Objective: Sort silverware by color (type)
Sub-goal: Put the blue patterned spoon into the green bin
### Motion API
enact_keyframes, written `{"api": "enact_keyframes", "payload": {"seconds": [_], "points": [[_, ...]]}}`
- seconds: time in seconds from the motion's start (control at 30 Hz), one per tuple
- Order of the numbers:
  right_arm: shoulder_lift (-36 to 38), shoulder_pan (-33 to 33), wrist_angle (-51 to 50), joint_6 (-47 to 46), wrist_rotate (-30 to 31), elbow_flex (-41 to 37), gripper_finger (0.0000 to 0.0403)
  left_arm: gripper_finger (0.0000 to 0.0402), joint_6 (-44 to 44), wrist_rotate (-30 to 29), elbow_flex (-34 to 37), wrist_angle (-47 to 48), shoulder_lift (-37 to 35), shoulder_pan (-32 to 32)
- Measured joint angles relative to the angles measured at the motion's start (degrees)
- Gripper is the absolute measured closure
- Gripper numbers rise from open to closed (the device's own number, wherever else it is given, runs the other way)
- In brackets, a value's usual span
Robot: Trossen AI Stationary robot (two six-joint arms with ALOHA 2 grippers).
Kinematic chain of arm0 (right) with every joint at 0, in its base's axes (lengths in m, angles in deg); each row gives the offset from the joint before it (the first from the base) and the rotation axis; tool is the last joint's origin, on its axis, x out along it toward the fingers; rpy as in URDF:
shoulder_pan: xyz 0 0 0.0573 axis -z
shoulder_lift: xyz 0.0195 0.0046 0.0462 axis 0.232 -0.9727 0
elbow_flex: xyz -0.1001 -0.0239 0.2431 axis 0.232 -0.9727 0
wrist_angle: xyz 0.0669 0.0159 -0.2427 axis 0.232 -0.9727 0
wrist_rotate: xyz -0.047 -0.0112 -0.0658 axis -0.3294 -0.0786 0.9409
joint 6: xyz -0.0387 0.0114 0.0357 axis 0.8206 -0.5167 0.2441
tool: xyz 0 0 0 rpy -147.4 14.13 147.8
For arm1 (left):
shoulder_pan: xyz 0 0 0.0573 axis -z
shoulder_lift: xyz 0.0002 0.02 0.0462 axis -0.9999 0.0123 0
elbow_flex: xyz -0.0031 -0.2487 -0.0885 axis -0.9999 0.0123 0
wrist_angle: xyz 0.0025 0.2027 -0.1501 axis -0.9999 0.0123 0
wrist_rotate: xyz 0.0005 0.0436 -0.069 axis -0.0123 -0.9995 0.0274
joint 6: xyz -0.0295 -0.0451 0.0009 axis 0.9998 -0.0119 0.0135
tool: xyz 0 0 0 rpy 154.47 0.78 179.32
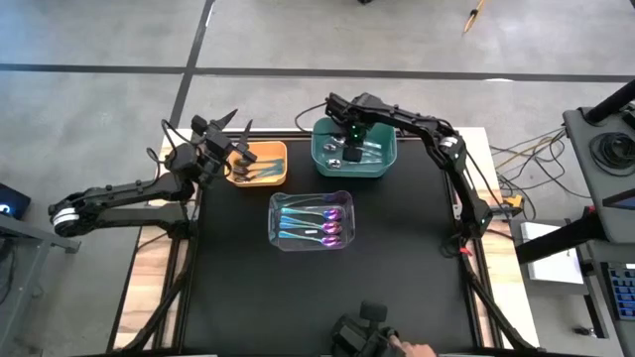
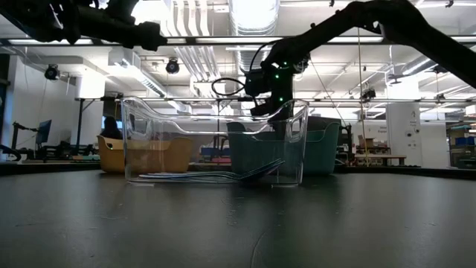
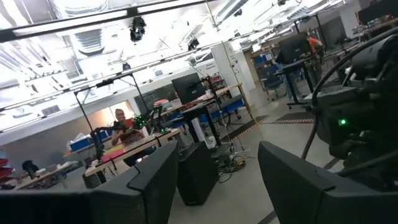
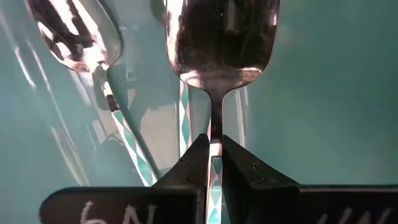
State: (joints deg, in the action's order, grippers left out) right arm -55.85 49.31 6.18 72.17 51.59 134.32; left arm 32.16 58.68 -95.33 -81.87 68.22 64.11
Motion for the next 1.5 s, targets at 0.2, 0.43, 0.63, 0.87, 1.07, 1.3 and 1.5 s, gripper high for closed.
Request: {"api": "enact_keyframes", "payload": {"seconds": [0.2,0.43,0.63,0.87,1.07,1.3,1.5], "points": [[0.0,-1.1,1.5,1.0,0.0,-0.1,0.0390,0.0198,-0.1,0.0,0.0,-0.3,0.0,0.0],[0.0,-1.0,5.4,3.5,0.0,-0.2,0.0390,0.0198,-2.8,0.0,0.0,-0.8,0.0,-0.1],[0.0,-1.0,5.3,4.6,0.0,-1.8,0.0390,0.0198,-4.8,-1.6,-0.3,-1.0,0.0,-0.1],[0.0,-1.0,7.2,4.5,0.0,-5.4,0.0390,0.0198,-5.4,-3.0,-0.3,-1.0,0.0,-0.1],[0.0,-1.0,9.7,4.0,0.0,-6.4,0.0390,0.0198,-5.4,-3.4,-0.2,-1.0,0.0,-0.1],[-0.4,-1.0,10.5,4.1,0.1,-6.8,0.0390,0.0198,-5.4,-3.4,-0.2,-0.9,0.0,-0.1],[-0.8,-1.0,11.4,4.7,0.4,-6.8,0.0380,0.0198,-5.4,-3.4,-0.2,-0.9,0.0,-0.1]]}}
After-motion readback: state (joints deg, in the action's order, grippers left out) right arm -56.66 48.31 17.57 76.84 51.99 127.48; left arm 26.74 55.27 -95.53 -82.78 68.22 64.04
